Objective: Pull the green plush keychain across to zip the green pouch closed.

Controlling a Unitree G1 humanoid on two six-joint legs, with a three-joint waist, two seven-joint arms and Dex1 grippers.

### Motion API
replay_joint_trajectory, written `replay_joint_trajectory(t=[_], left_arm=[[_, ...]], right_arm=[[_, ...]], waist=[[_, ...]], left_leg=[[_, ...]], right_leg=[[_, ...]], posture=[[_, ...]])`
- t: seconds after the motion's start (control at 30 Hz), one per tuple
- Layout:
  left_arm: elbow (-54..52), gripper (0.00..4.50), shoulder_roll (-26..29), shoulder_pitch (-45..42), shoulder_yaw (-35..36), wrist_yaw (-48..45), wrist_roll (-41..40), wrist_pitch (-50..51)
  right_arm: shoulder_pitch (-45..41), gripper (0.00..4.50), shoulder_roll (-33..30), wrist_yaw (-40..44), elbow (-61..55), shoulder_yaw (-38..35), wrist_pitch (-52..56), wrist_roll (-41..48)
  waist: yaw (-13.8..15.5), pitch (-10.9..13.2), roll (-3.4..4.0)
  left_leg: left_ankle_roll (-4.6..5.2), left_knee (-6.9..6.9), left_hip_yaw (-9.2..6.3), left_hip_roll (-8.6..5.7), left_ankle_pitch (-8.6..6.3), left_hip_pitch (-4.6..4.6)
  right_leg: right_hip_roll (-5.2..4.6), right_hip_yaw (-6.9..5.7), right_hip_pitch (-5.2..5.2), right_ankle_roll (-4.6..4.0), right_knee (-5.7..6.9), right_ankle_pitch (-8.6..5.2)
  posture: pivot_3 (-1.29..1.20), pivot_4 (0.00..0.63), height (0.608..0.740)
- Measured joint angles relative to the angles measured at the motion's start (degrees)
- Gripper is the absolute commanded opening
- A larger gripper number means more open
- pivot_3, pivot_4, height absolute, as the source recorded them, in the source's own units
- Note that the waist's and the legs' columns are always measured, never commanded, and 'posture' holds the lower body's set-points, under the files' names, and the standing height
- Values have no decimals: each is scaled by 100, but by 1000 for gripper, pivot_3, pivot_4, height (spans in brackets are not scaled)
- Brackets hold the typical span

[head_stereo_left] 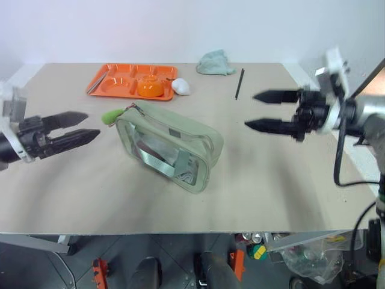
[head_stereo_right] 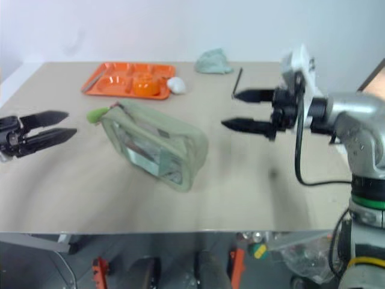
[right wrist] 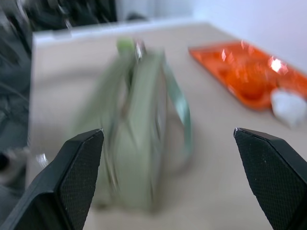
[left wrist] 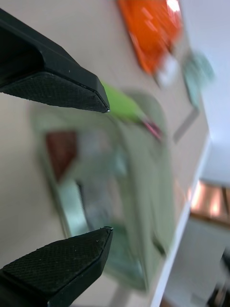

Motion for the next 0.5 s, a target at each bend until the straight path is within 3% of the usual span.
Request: replay_joint_trajectory(t=[0.27,0.5], left_arm=[[-260,3934,-190,-304,-336,-36,-256,67],[-288,3934,-416,-298,-502,-5,-277,76]], right_arm=[[-1554,4500,1223,-1038,45,556,1981,567],[-1696,4500,1185,-846,-365,756,2929,1267]], waist=[[-60,1,2],[-38,-1,-2]], left_leg=[[1,-4,-2,26,0,-9],[2,0,-3,38,-1,-11]], right_leg=[[28,3,-13,-14,5,5],[28,0,-11,-16,2,6]], posture=[[0,150,740],[0,150,740]])
